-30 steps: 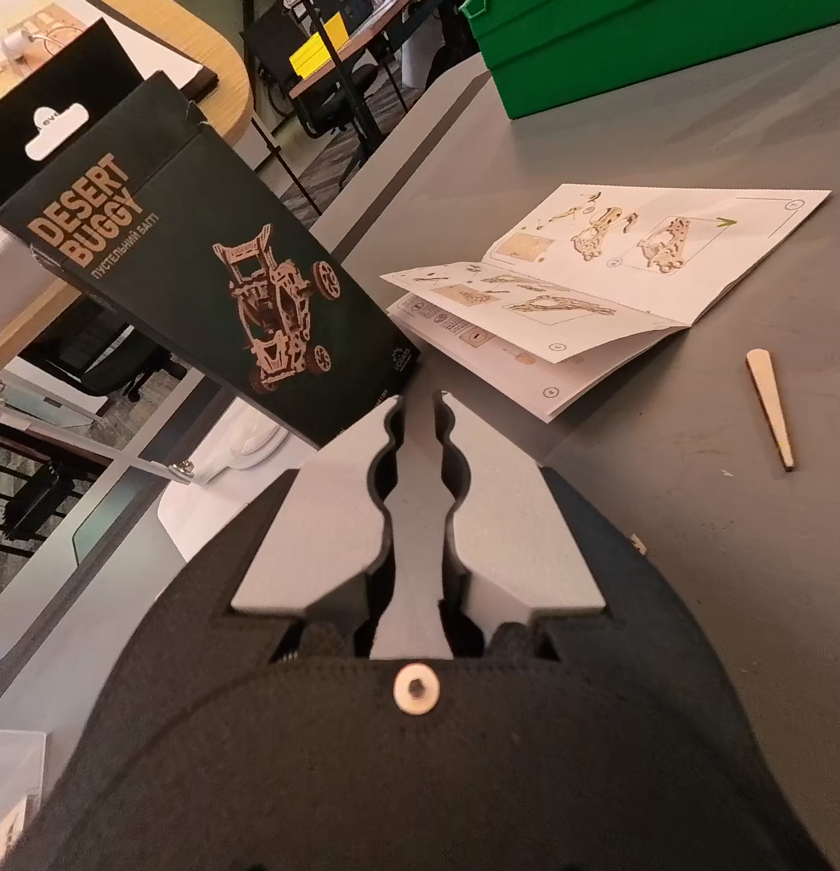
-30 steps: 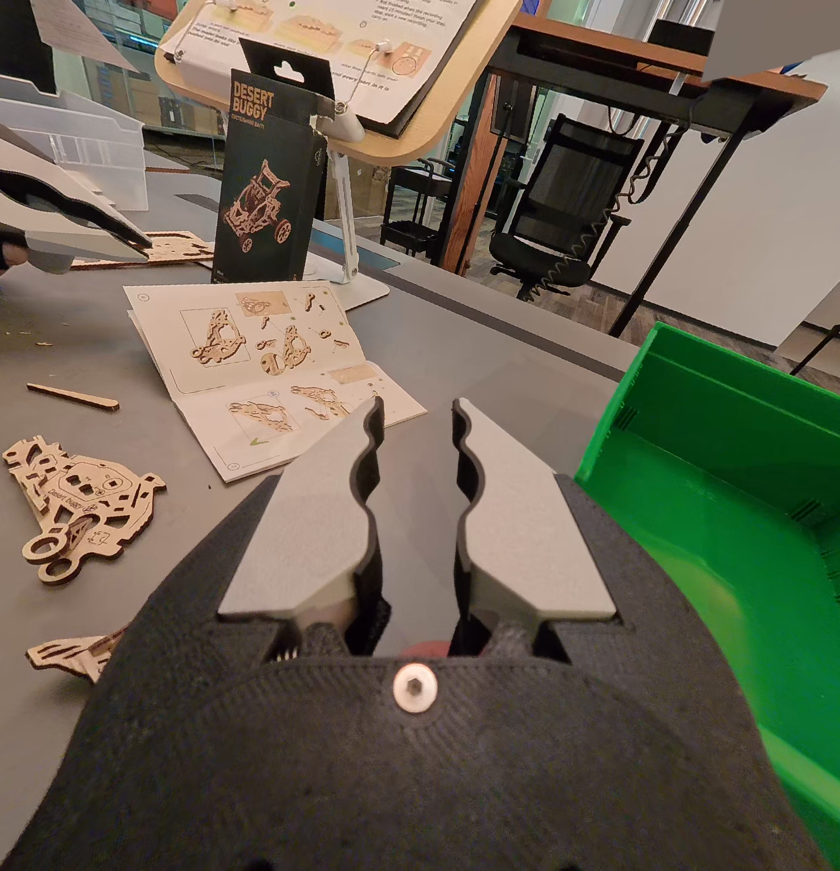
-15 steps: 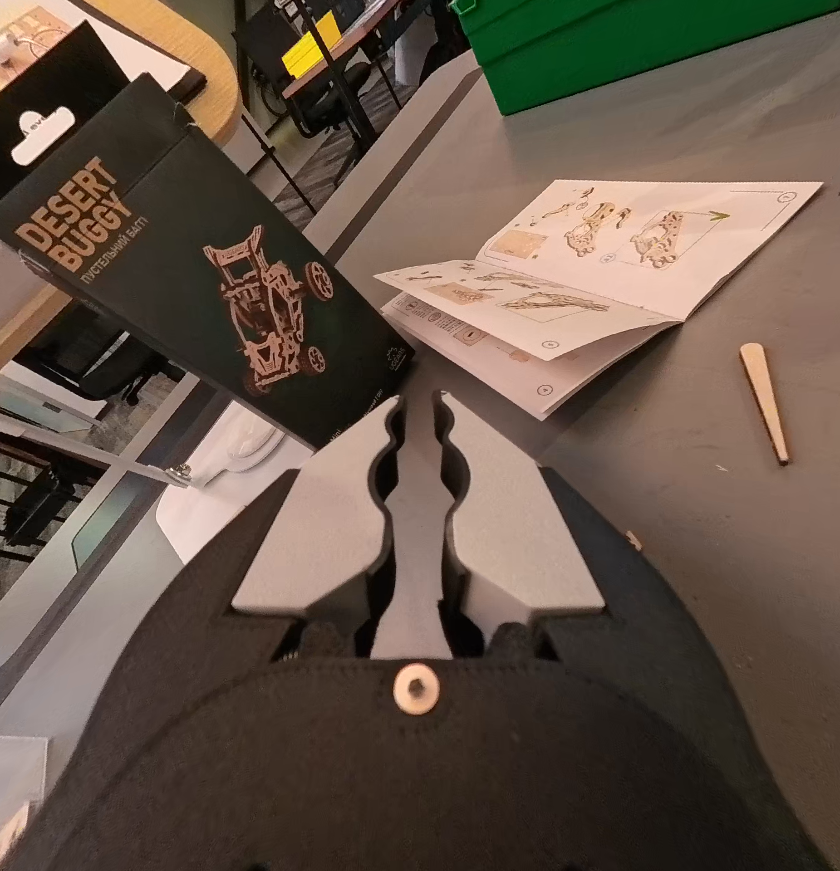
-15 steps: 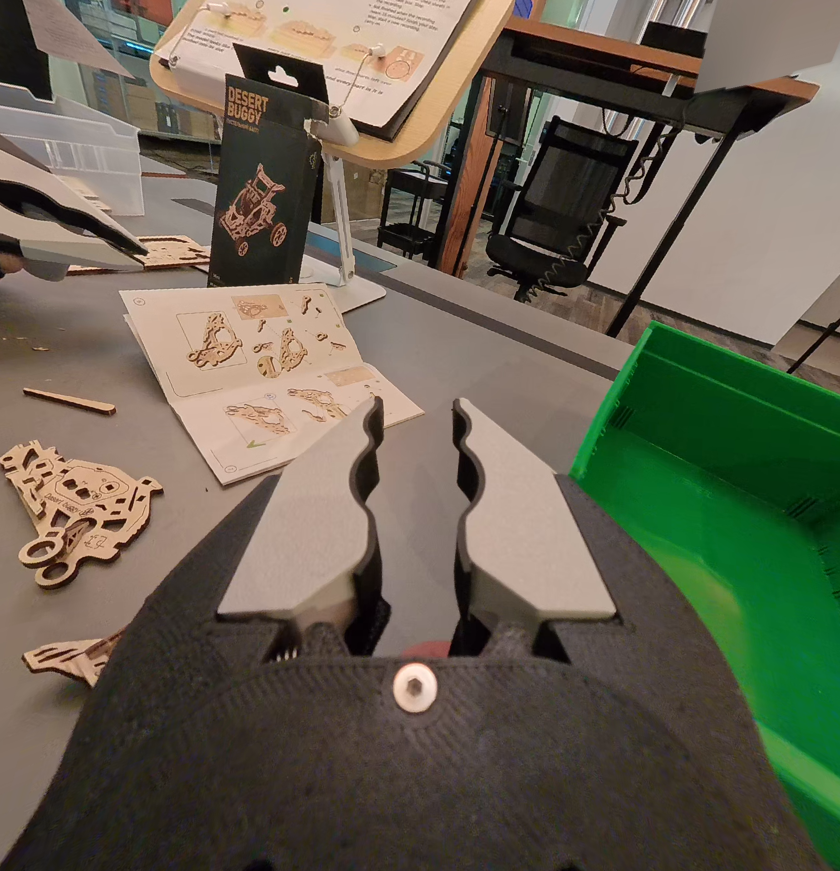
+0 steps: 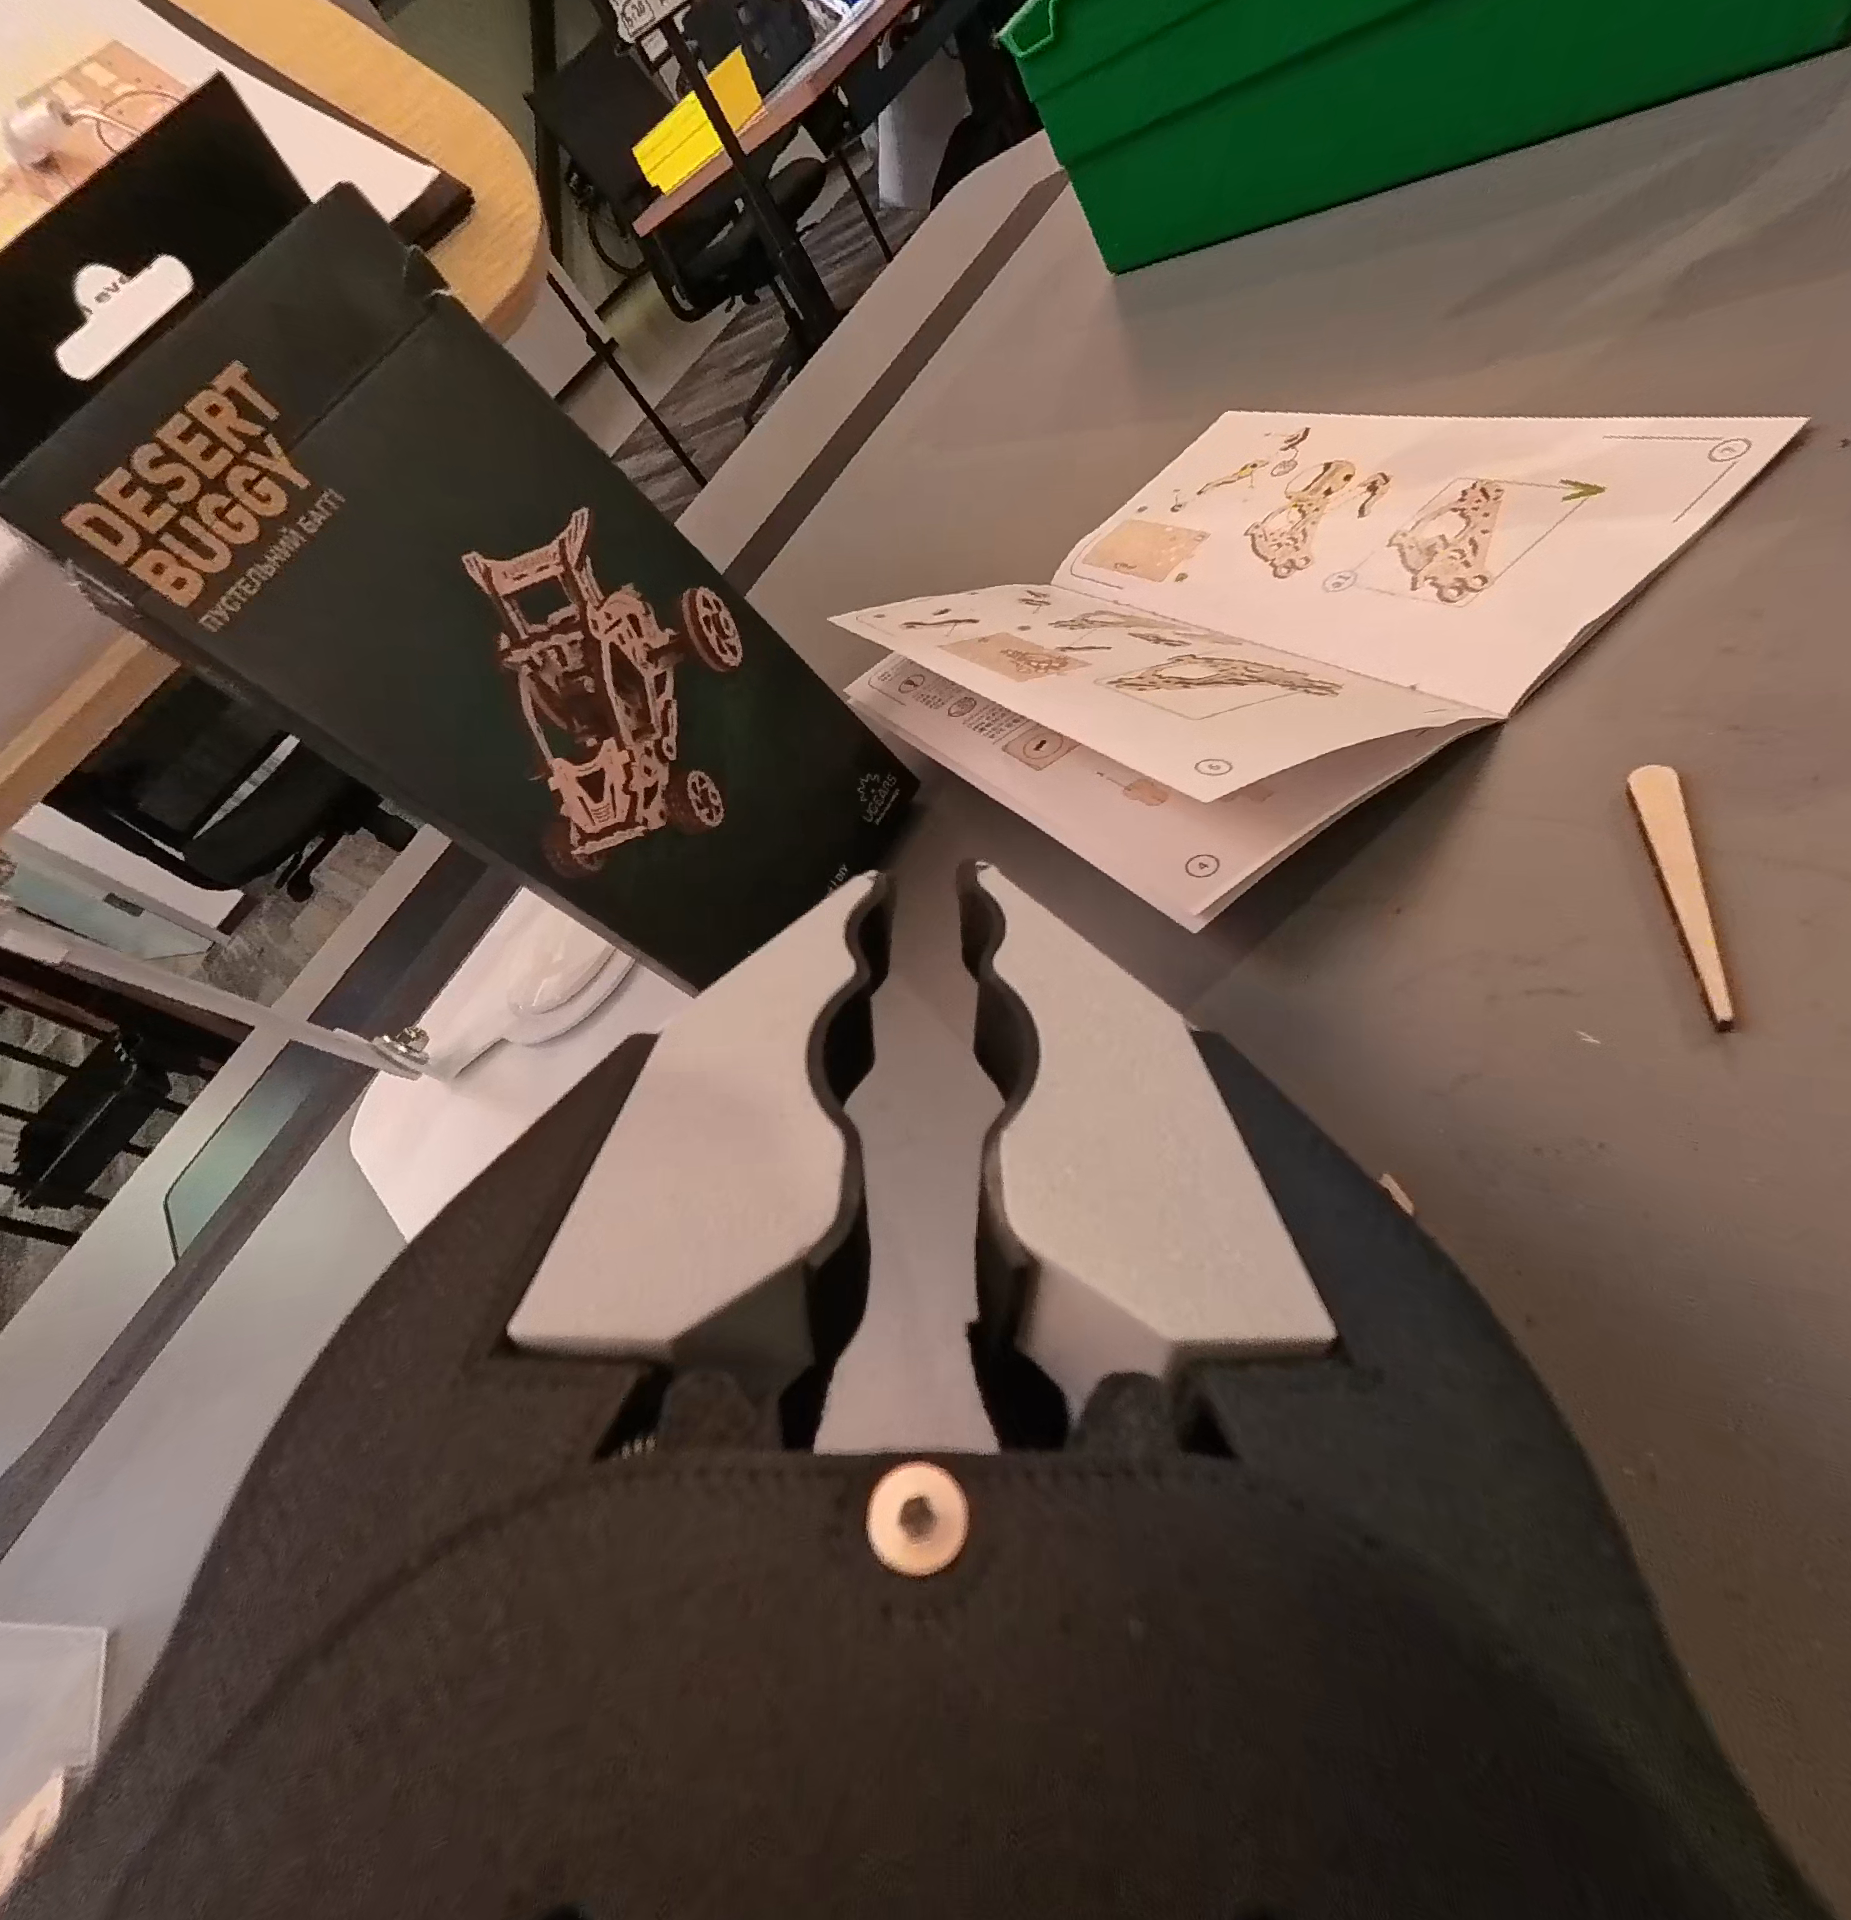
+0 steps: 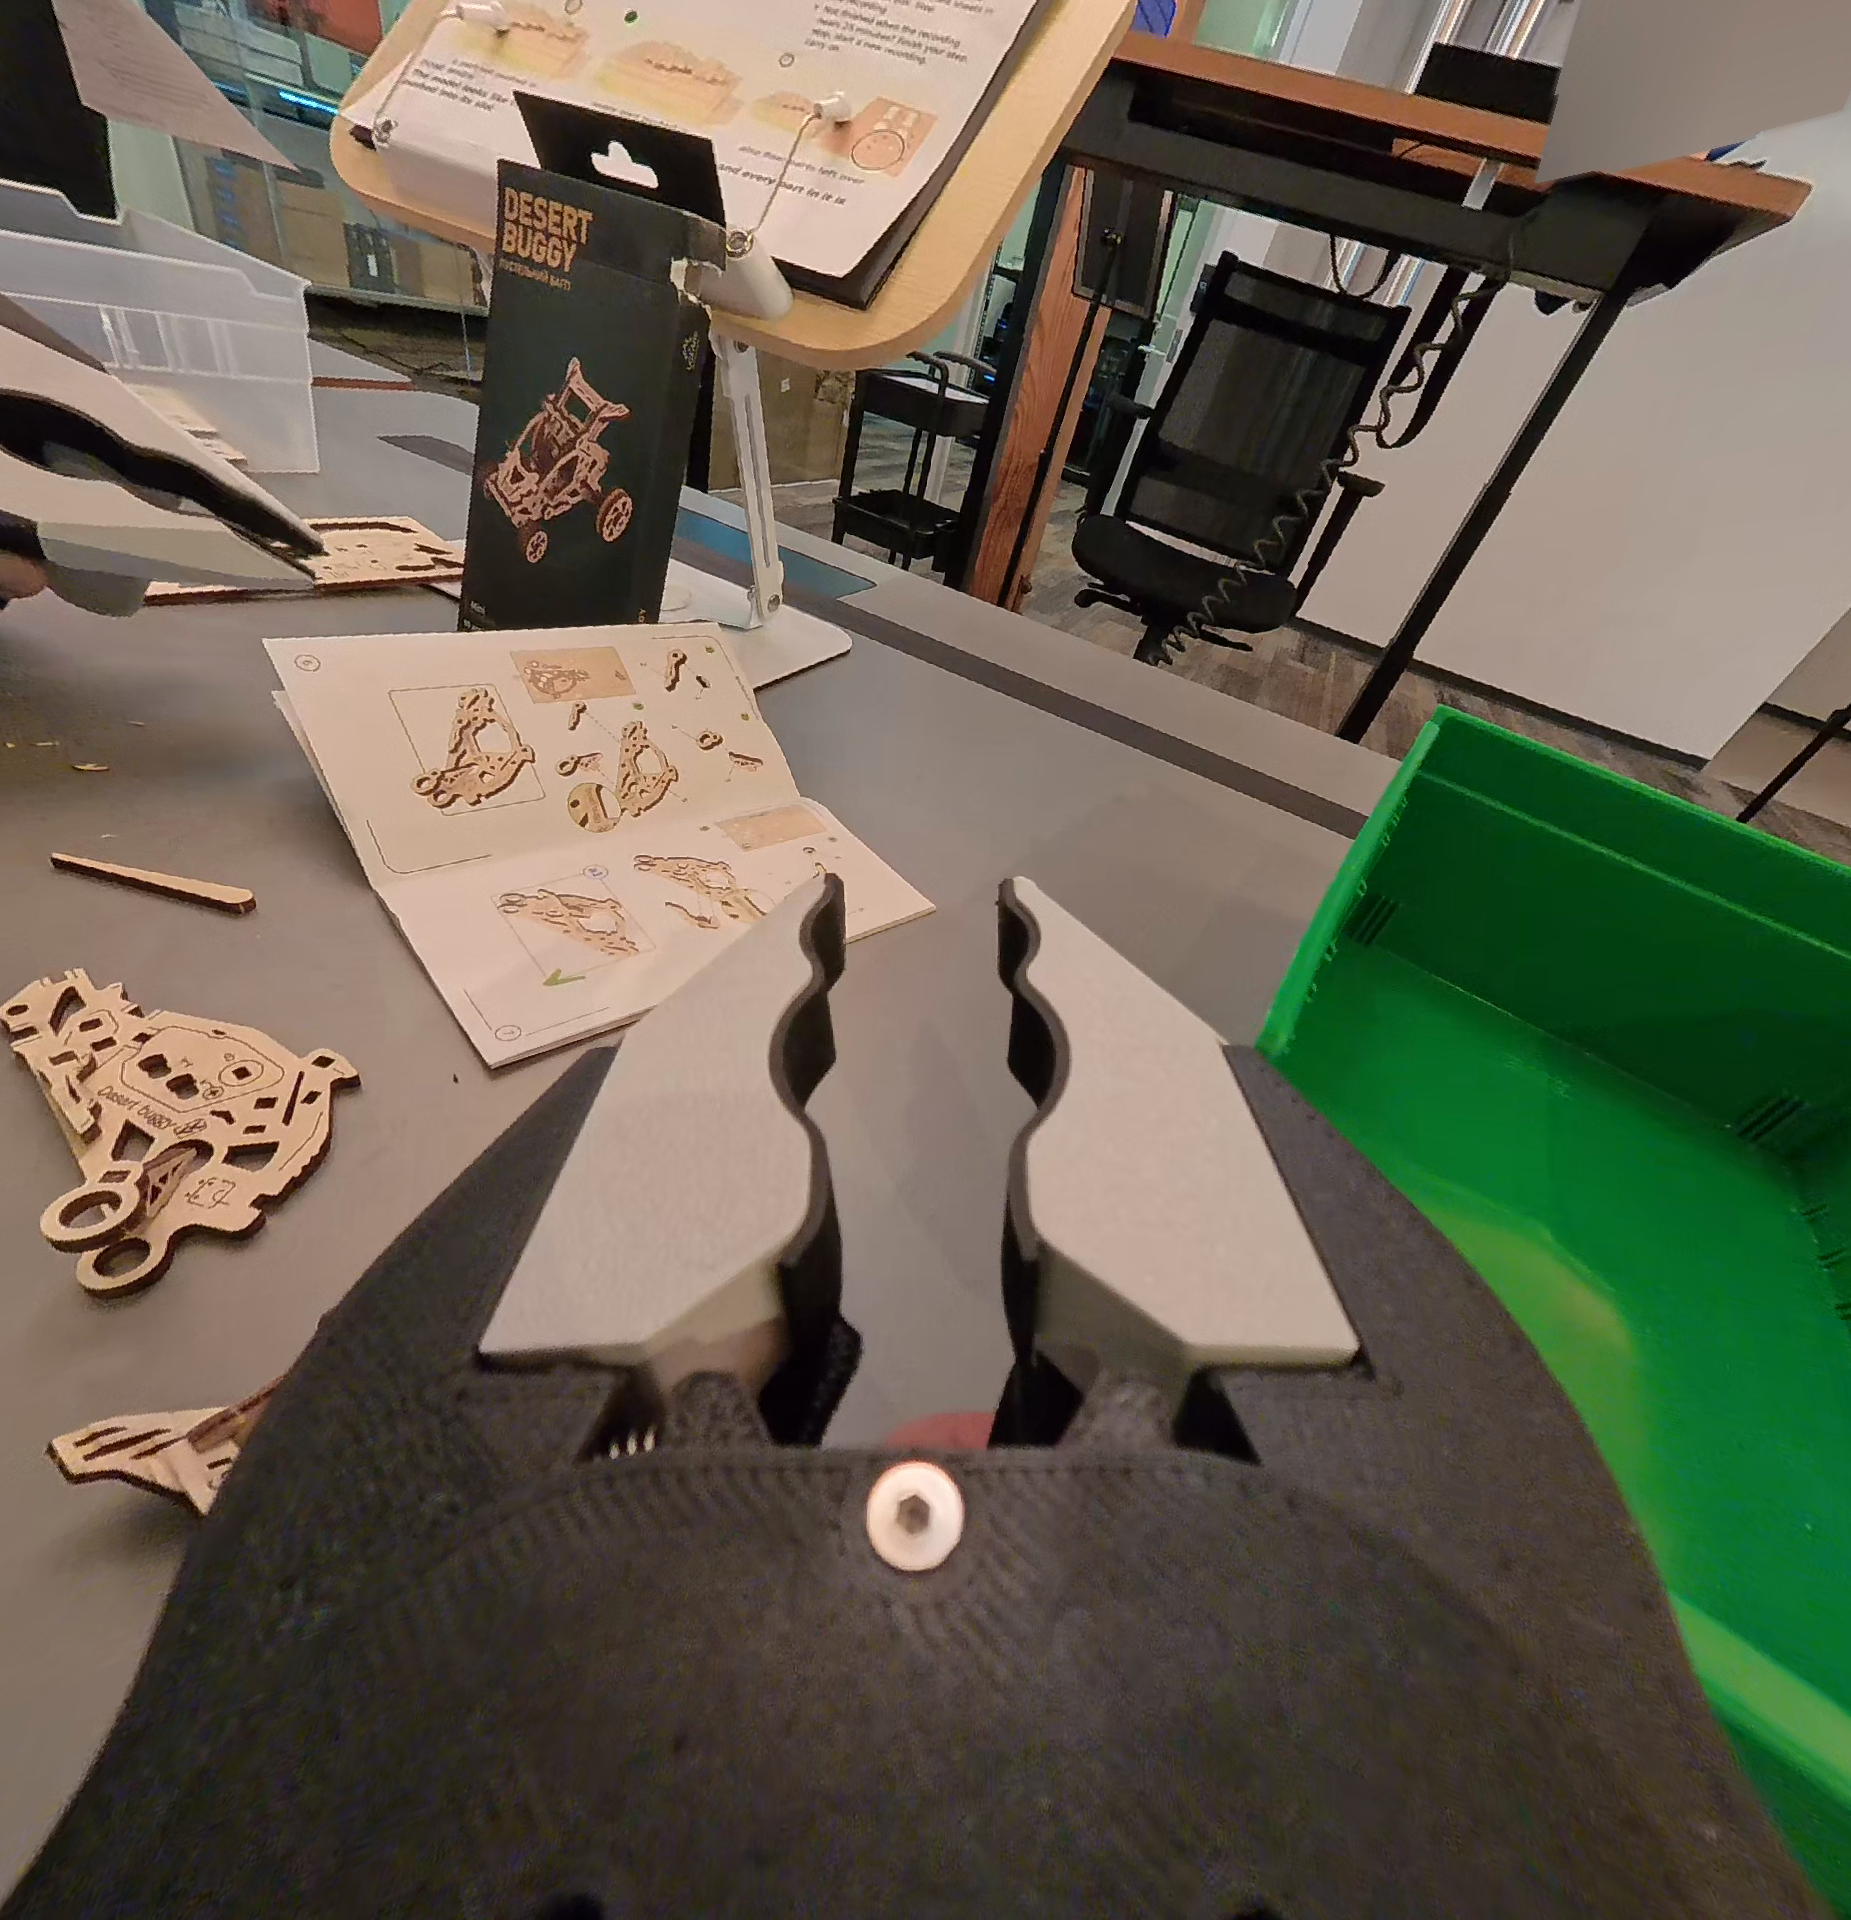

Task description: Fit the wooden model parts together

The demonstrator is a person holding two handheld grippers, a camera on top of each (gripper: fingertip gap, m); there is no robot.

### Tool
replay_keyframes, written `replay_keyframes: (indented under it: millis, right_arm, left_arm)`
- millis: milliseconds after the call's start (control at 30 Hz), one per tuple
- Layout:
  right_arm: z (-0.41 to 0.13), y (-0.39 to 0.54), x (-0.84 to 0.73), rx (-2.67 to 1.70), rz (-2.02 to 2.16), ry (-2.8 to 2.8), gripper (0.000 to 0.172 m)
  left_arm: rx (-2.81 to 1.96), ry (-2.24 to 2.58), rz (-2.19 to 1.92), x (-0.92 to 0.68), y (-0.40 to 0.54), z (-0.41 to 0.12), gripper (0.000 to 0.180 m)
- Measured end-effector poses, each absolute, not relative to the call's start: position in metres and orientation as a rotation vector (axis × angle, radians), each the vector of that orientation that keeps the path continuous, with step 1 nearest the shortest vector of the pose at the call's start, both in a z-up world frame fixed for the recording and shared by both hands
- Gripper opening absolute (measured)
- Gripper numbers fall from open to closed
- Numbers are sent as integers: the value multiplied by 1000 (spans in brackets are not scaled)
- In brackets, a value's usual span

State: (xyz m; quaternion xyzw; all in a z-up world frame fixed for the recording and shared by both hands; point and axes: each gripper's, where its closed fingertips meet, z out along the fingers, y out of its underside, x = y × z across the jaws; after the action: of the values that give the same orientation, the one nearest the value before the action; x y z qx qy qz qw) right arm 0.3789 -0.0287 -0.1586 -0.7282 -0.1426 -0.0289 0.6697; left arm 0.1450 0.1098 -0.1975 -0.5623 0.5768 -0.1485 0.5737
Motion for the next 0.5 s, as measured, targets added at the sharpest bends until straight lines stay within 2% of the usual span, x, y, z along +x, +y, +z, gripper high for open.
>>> replay_keyframes:
  millis: [500]
  right_arm:
    - [-160, -28, 381, -1648, -85, -320, 27]
  left_arm:
    - [-1224, 1260, -373, 139, 101, -166, 29]
